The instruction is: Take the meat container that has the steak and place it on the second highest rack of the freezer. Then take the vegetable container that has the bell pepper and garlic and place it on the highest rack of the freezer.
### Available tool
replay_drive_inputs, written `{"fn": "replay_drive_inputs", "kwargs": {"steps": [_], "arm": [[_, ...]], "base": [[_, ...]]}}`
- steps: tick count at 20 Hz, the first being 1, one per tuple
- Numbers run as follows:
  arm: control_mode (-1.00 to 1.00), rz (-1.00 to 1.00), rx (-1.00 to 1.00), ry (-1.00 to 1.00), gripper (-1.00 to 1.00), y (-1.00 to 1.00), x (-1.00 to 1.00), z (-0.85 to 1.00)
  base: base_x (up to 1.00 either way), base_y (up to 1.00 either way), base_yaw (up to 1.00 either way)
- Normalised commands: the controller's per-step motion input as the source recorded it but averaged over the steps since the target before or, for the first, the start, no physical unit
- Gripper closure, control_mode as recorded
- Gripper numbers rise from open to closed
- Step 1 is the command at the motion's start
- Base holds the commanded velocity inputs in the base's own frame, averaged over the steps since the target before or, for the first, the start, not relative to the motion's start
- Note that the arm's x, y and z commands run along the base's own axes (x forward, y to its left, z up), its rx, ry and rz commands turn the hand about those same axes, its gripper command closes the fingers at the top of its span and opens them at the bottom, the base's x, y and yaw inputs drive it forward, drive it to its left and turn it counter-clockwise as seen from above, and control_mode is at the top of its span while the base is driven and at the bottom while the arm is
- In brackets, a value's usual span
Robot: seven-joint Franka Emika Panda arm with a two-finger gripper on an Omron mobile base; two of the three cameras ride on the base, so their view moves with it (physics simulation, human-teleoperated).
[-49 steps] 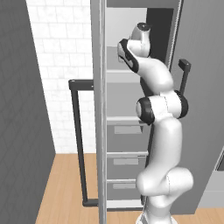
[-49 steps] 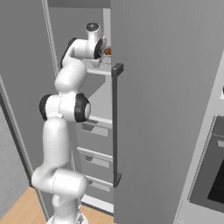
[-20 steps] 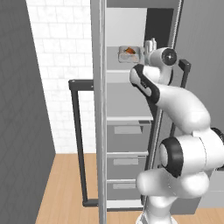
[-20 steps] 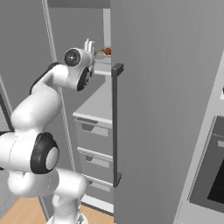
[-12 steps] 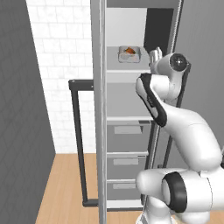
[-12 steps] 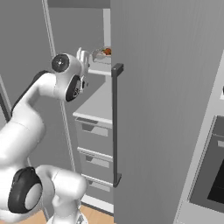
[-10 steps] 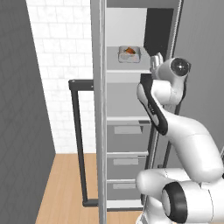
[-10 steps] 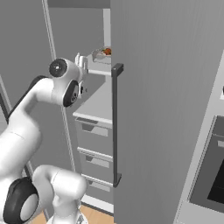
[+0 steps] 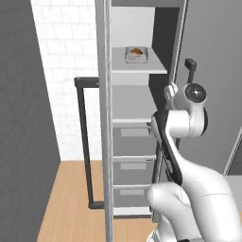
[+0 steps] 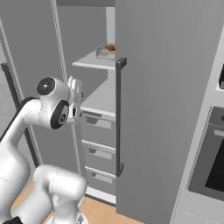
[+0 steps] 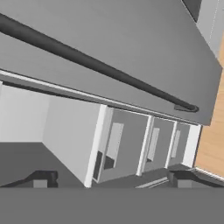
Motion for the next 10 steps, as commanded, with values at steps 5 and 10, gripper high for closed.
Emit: {"fn": "replay_drive_inputs", "kwargs": {"steps": [5,10], "arm": [[1.0,0.0,0.0,0.0,-1.0,0.0,0.0,0.0],[1.0,0.0,0.0,0.0,-1.0,0.0,0.0,0.0]], "base": [[-0.68,-0.97,0.0],[-0.14,-1.0,0.0]]}}
